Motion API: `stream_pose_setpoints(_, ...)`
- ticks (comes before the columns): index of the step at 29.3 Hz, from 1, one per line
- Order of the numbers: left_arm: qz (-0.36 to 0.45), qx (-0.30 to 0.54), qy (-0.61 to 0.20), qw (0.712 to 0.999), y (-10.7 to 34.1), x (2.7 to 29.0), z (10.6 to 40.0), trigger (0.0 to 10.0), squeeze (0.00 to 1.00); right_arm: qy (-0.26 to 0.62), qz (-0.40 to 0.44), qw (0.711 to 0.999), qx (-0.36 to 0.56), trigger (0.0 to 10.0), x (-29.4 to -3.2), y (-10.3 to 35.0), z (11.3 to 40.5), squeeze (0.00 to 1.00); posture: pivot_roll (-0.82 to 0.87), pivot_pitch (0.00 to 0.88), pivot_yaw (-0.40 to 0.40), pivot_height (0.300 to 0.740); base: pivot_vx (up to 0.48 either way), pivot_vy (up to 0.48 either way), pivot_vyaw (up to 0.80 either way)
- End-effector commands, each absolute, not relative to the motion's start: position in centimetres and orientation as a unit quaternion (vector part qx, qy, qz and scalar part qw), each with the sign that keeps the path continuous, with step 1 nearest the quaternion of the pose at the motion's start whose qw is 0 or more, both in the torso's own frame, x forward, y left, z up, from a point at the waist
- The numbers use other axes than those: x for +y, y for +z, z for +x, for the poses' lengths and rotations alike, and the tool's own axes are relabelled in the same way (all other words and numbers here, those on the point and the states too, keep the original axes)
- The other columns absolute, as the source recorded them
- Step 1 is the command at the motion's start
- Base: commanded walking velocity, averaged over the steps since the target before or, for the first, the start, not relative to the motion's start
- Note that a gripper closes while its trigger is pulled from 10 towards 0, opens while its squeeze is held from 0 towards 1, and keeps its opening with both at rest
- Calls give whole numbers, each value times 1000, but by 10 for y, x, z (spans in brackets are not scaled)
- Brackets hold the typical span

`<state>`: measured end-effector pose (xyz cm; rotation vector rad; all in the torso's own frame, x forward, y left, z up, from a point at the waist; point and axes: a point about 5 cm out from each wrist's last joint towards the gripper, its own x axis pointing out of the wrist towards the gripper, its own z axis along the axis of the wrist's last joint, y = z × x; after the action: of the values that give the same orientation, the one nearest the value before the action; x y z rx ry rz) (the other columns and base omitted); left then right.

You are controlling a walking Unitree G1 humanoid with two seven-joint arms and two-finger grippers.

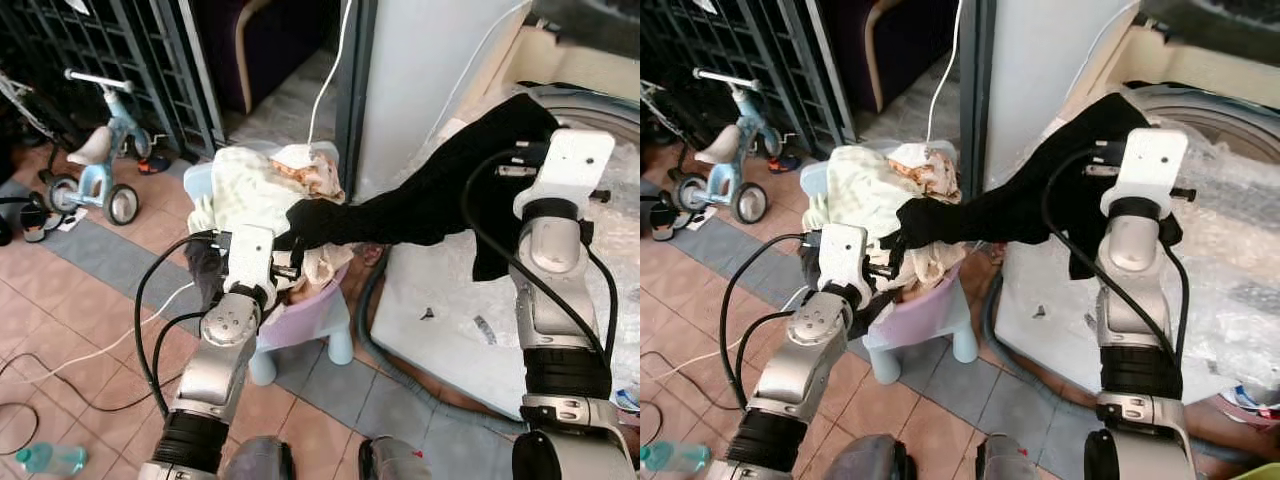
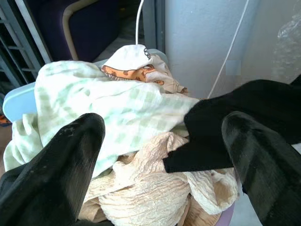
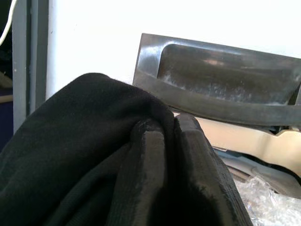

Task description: Clothes washing

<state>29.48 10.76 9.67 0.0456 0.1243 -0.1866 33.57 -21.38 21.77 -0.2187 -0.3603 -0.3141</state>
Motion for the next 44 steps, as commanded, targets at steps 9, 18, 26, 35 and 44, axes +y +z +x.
stream_pose_setpoints(9,11,52,-107,993,100,104,293,10000,0,-188,-125,954,-197,10000,-232,228,337,0,-58,99,61,740,0,0,-800)
stream_pose_setpoints(18,7,55,-124,991,99,101,293,10000,0,-204,-133,949,-199,10000,-239,230,337,0,-62,99,66,740,0,0,-800)
stream_pose_setpoints(26,4,56,-134,989,98,97,290,10000,0,-119,-149,957,-217,10000,-217,234,343,0,-60,97,68,740,319,0,-356)
stream_pose_setpoints(35,19,49,-129,990,102,96,296,10000,0,-71,-139,963,-221,10000,-199,244,353,0,-33,129,72,740,416,0,0)
stream_pose_setpoints(44,26,62,-125,990,97,100,288,10000,0,-36,-133,953,-270,10000,-179,272,360,0,-34,136,64,740,480,0,0)
